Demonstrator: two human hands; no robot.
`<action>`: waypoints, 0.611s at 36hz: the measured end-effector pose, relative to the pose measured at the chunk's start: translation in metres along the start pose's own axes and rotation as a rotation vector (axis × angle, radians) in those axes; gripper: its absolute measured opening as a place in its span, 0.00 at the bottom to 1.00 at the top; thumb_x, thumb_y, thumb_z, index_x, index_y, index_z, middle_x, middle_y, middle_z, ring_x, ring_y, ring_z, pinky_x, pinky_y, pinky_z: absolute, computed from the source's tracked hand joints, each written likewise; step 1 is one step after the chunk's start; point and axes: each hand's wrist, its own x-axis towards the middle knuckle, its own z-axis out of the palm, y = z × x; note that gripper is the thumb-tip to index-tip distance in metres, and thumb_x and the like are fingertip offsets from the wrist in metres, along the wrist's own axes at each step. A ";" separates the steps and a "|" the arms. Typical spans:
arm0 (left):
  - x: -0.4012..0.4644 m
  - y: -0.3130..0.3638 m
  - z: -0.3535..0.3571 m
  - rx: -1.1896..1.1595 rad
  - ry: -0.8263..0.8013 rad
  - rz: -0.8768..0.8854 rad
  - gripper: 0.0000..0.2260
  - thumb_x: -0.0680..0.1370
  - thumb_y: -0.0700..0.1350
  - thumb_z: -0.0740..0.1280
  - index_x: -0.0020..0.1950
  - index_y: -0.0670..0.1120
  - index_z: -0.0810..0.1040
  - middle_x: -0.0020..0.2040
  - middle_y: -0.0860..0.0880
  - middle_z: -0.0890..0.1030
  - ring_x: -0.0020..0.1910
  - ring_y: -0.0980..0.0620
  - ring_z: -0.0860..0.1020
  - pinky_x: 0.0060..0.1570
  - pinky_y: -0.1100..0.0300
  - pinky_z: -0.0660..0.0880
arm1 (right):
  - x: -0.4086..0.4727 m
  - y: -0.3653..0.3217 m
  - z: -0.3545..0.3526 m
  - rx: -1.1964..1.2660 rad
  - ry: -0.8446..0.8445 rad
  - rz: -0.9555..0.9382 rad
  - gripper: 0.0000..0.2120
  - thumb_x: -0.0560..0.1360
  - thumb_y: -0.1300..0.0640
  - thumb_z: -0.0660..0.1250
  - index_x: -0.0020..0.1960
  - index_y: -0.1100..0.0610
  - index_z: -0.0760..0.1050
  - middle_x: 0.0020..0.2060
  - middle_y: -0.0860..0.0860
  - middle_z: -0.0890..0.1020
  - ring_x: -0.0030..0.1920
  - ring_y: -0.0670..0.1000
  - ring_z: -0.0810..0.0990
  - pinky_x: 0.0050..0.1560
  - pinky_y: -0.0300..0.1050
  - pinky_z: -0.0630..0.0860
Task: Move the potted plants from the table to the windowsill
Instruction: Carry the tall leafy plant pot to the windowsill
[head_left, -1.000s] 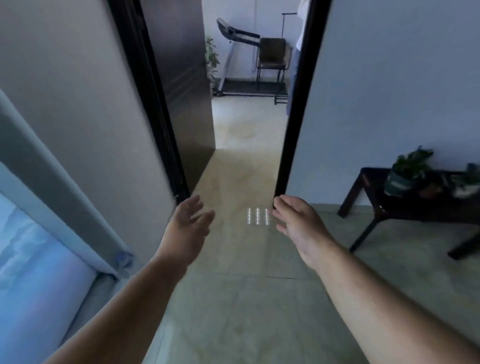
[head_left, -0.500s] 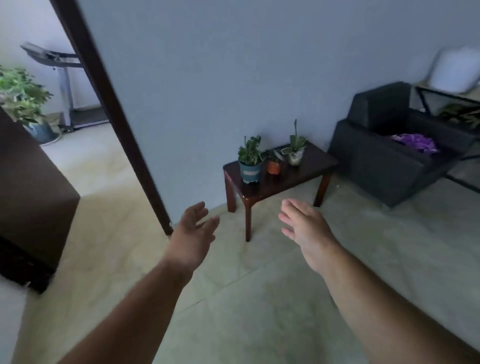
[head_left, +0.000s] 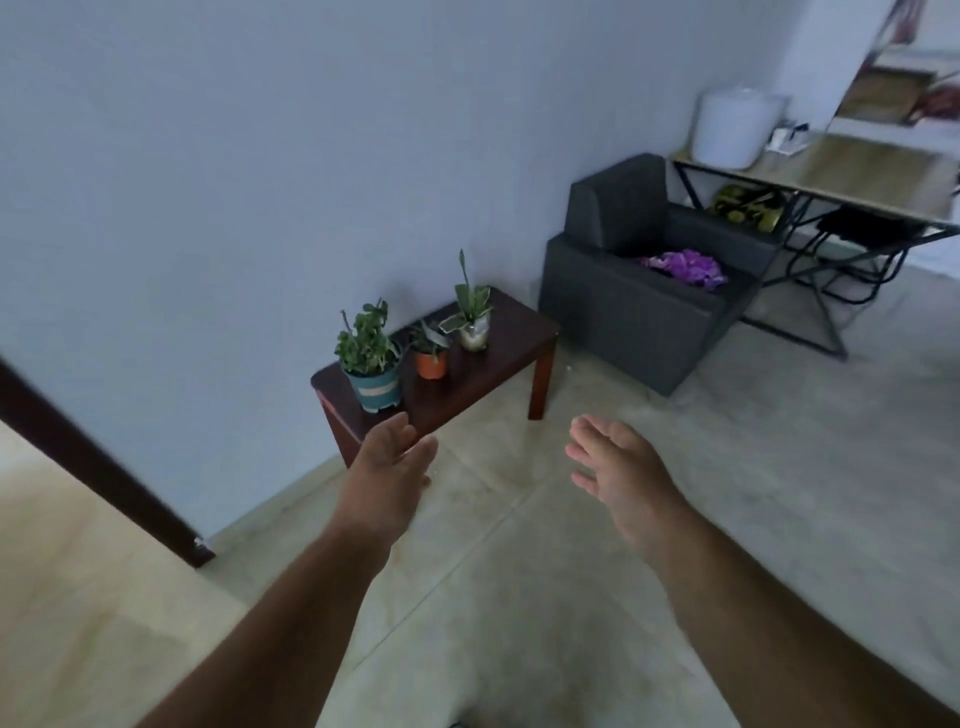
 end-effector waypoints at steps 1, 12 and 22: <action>0.015 0.002 0.004 0.003 -0.008 -0.002 0.26 0.80 0.48 0.67 0.77 0.49 0.65 0.71 0.50 0.72 0.61 0.52 0.77 0.62 0.50 0.77 | 0.011 -0.005 0.000 -0.009 0.008 -0.002 0.24 0.81 0.48 0.64 0.74 0.57 0.68 0.63 0.50 0.78 0.65 0.49 0.78 0.68 0.54 0.75; 0.143 0.029 0.051 -0.041 -0.093 -0.041 0.27 0.80 0.47 0.68 0.77 0.49 0.63 0.73 0.48 0.72 0.64 0.51 0.76 0.64 0.47 0.75 | 0.122 -0.048 -0.007 -0.109 0.037 0.014 0.23 0.81 0.46 0.63 0.73 0.54 0.69 0.65 0.49 0.78 0.64 0.49 0.78 0.68 0.53 0.75; 0.229 0.032 0.108 -0.002 -0.031 -0.083 0.27 0.79 0.48 0.68 0.77 0.49 0.64 0.71 0.49 0.73 0.64 0.51 0.76 0.63 0.47 0.76 | 0.230 -0.058 -0.030 -0.114 -0.036 0.043 0.23 0.82 0.49 0.63 0.73 0.56 0.68 0.63 0.50 0.78 0.64 0.49 0.78 0.67 0.49 0.76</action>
